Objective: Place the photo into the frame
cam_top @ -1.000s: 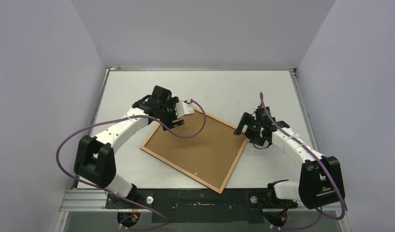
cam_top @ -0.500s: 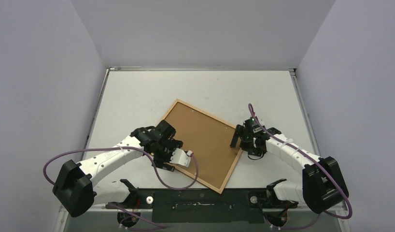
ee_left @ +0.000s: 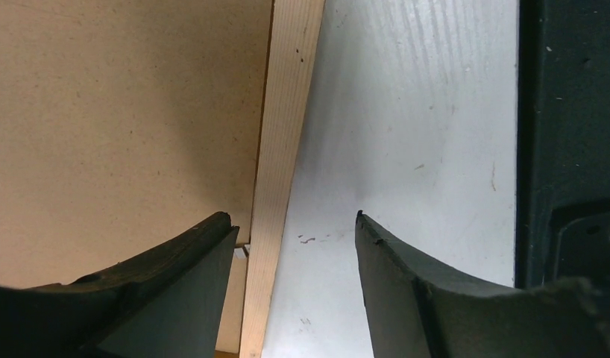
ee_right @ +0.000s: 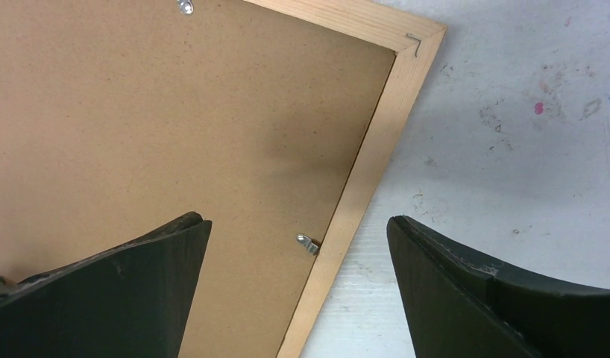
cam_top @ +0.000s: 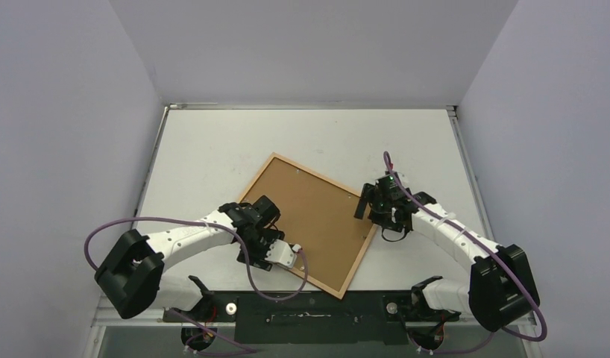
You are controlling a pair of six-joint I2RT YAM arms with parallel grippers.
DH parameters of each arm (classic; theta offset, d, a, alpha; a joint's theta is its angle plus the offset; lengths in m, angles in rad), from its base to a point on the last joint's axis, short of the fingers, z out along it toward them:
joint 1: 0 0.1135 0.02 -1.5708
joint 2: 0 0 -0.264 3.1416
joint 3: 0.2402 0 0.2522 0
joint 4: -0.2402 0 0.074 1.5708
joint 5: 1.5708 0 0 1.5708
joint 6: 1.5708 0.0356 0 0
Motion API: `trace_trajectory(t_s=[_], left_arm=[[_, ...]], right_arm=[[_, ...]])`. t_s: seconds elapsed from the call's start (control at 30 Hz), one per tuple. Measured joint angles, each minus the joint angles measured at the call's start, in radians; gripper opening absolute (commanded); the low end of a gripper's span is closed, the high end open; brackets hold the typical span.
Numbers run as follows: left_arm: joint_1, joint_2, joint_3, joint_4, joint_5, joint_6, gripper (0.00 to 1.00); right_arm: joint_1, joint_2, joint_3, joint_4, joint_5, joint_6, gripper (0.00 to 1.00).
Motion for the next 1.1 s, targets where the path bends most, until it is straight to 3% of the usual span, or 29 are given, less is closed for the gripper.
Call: trace_trajectory(t_s=[0.13,0.27,0.57,0.7,0.8,1.1], left_arm=[[-0.002,0.048,-0.010,0.035,-0.012,0.003,0.50],[-0.006,0.060,-0.011,0.072,-0.028,0.008,0.35],[-0.008,0.068,-0.018,0.143,-0.050,-0.003,0.38],[-0.010,0.066,-0.022,0.150,-0.050,-0.003,0.14],[-0.007,0.066,-0.016,0.149,-0.047,0.011,0.08],[0.214,0.116,0.095,0.064,0.069,0.065,0.05]], right_arm=[[-0.012,-0.015,0.005,0.000,-0.001,-0.003,0.94],[-0.045,-0.021,0.038,-0.001,-0.009,-0.026,0.93],[-0.054,-0.031,0.092,0.011,-0.064,-0.162,0.90],[-0.043,-0.051,0.092,0.020,-0.080,-0.225,0.90],[-0.034,-0.082,0.093,0.030,-0.080,-0.269,0.90],[0.032,-0.162,0.093,0.127,-0.097,-0.476,0.90]])
